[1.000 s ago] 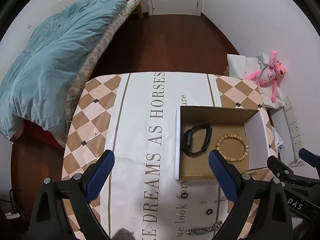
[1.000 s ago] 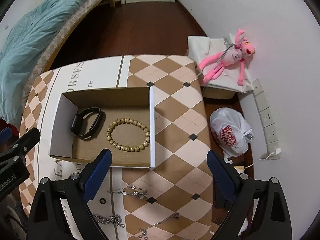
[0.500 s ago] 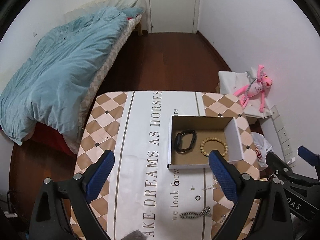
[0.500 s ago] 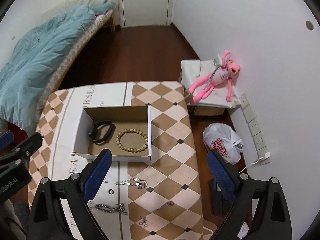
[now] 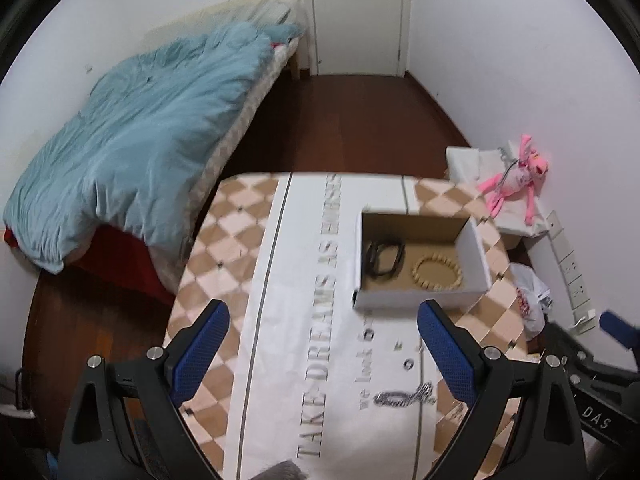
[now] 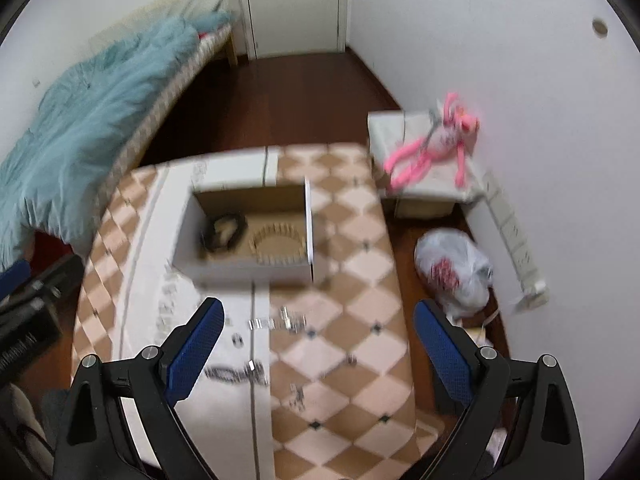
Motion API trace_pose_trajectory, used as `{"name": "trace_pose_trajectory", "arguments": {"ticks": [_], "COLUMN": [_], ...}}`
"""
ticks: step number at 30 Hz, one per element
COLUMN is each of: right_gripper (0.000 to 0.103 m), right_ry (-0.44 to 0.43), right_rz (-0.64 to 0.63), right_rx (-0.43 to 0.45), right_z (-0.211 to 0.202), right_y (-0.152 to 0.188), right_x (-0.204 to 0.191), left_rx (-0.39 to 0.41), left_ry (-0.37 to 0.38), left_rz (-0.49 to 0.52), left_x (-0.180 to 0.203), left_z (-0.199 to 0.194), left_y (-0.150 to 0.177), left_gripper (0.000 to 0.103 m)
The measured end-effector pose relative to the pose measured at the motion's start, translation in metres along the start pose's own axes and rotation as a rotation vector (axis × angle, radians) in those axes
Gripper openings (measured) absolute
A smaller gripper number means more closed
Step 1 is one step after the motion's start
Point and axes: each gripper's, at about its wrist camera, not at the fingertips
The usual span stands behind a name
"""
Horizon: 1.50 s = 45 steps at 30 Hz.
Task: Organize jewelry
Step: 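Withdraw both tools from the box back over the table, then grasp a silver chain with the left tool while the right tool grasps a small dark ring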
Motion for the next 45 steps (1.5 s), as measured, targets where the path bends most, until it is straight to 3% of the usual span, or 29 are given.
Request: {"name": "trace_pose_trajectory", "arguments": {"ticks": [5, 7, 9, 13, 20, 23, 24, 34, 37, 42, 45], "right_gripper": [0.095, 0.082, 0.078, 0.061, 0.058, 0.028, 0.011, 0.011, 0.011, 0.011, 0.011], "right_ry": [-0.027, -0.026, -0.024, -0.03, 0.037, 0.061, 0.052, -0.091, -0.105, -0.11, -0.114], "right_rz": [0.119, 0.177, 0.221, 0.267, 0.197, 0.153, 0.142, 0.265, 0.284, 0.301, 0.305], "right_rx": [-0.109, -0.131, -0.152, -0.159, -0.068, -0.032, -0.021, 0.032, 0.028, 0.014, 0.008], "right_z": [0.045, 0.063, 0.083, 0.117, 0.135, 0.136, 0.136, 0.107, 0.103, 0.104, 0.104], "right_y": [0.043, 0.057, 0.07, 0.084, 0.091, 0.093, 0.095, 0.105, 0.107, 0.11, 0.111], "right_x": [0.039, 0.059, 0.076, 0.093, 0.087, 0.08, 0.08, 0.106, 0.112, 0.118, 0.118], "left_rx": [-0.078, -0.107, -0.13, -0.175, -0.208, -0.216, -0.216, -0.158, -0.149, -0.145, -0.131], "left_ry": [-0.034, -0.042, -0.06, -0.066, -0.059, -0.046, -0.042, 0.057, 0.076, 0.121, 0.148], "left_rz": [0.007, 0.017, 0.041, 0.072, 0.089, 0.1, 0.109, 0.274, 0.307, 0.35, 0.372], "left_x": [0.004, 0.01, 0.019, 0.032, 0.044, 0.051, 0.054, 0.108, 0.122, 0.14, 0.146], "left_z": [0.034, 0.047, 0.062, 0.085, 0.104, 0.105, 0.104, 0.089, 0.093, 0.098, 0.096], "left_y": [0.035, 0.048, 0.062, 0.08, 0.097, 0.103, 0.104, 0.114, 0.113, 0.113, 0.112], "left_gripper": [0.096, 0.096, 0.096, 0.096, 0.096, 0.096, 0.096, 0.095, 0.088, 0.054, 0.02]}}
Point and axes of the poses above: each gripper's, at about its wrist camera, not at the fingertips, and z roughly the way its jaws point, x to its right, y to its underside, and after that the axes turned 13 degrees about -y, right-handed
